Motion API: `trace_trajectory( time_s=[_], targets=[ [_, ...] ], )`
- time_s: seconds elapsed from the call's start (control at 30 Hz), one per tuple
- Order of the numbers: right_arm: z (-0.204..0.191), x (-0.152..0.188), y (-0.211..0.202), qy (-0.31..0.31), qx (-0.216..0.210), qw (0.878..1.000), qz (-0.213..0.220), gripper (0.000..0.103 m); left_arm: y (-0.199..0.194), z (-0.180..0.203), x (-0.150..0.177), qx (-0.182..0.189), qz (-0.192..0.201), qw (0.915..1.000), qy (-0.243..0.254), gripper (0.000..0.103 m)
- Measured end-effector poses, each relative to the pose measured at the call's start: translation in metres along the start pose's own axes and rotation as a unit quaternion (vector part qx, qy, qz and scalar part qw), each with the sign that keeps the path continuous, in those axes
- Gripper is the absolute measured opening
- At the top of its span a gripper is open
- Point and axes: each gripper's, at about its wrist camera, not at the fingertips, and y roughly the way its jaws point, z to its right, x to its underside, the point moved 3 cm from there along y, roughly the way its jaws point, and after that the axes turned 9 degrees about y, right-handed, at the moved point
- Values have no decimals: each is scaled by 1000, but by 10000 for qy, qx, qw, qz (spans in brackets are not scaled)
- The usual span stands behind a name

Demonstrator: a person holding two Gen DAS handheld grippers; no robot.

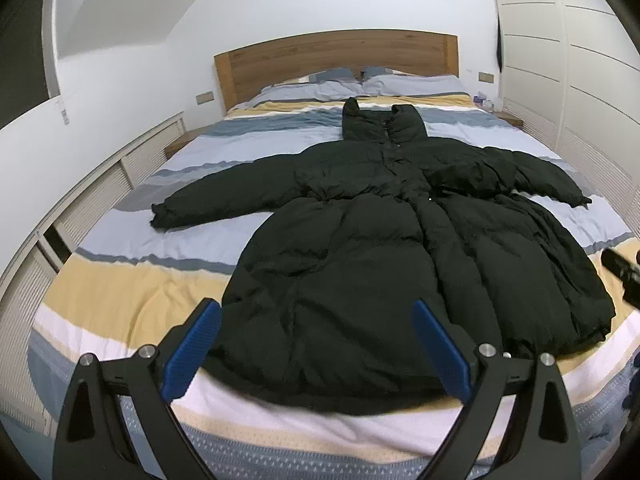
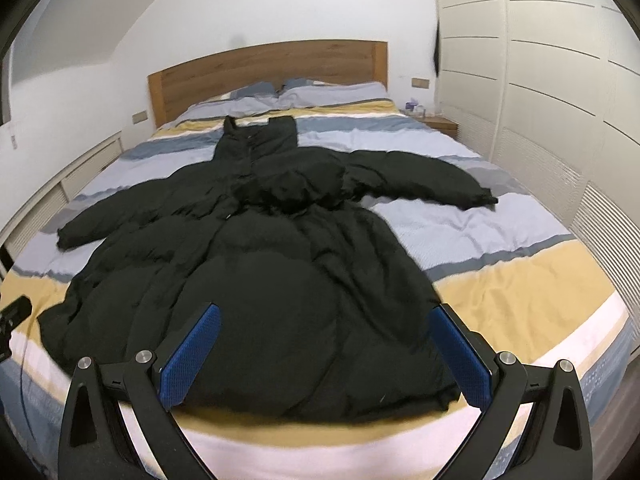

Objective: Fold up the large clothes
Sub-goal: 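Grasp the jacket sleeve cuff with the right gripper and lift it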

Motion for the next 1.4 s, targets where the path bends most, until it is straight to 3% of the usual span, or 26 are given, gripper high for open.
trace_trajectory(
  time_s=[0.4,0.63,0.9,0.97,1.13,1.3,1.37,1.4],
  targets=[
    [31,-58,55,389,18,9987,315,102,58,7,-25,341,-438,9985,23,97],
    [43,-85,98,374,-200,9991,-12,102,95,7,-41,442,-635,9970,-97,97],
    [123,-108,197,1805,-409,9798,-758,102,134,-18,-70,193,-801,9959,-367,97],
    [143,-113,217,2122,-443,9727,-832,102,142,-26,-78,111,-832,9958,-374,97],
    [206,-123,273,3282,-667,9380,-895,101,164,-43,-101,179,-843,9954,-423,97],
    [269,-123,332,4571,-792,8824,-786,92,206,-54,-130,188,-881,9953,-364,97],
    [286,-129,349,4896,-851,8659,-571,92,223,-54,-142,214,-858,9955,-328,97],
    [292,-134,357,4941,-813,8643,-476,90,236,-52,-150,264,-831,9957,-319,97]
  ],
)
